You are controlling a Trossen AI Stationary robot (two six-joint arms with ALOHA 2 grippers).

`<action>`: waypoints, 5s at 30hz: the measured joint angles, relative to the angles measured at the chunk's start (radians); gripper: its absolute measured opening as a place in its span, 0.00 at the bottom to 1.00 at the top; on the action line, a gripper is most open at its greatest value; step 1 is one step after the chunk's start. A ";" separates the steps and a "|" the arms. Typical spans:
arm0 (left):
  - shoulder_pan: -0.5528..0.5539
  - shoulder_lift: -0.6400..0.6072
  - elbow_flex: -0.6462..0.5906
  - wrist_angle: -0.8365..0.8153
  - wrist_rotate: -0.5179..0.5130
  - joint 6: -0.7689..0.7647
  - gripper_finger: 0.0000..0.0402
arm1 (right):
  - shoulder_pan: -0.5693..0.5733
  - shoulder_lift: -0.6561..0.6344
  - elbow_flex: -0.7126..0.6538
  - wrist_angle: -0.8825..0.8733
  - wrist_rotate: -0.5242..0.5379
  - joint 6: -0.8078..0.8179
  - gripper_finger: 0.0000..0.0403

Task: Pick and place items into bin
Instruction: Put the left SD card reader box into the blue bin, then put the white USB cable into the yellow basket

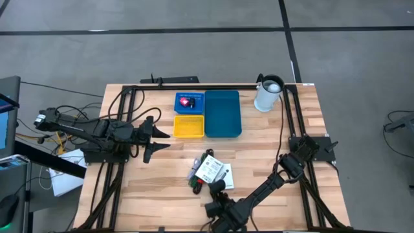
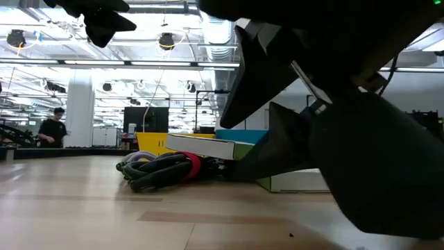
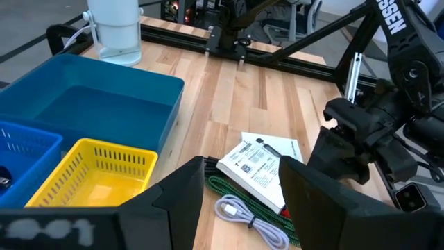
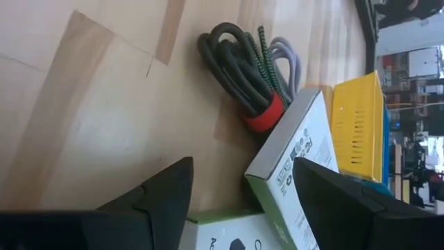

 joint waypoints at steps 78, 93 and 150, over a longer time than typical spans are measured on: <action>0.000 0.000 0.000 -0.045 0.001 -0.003 0.44 | -0.108 0.002 0.470 -0.659 0.210 0.257 0.10; 0.000 0.000 0.000 -0.052 0.001 -0.004 0.44 | -0.383 -0.160 0.467 -0.653 0.071 0.001 0.11; 0.000 0.000 0.000 -0.054 0.001 0.053 0.44 | -0.793 -0.182 0.467 -0.653 -0.340 -0.119 0.37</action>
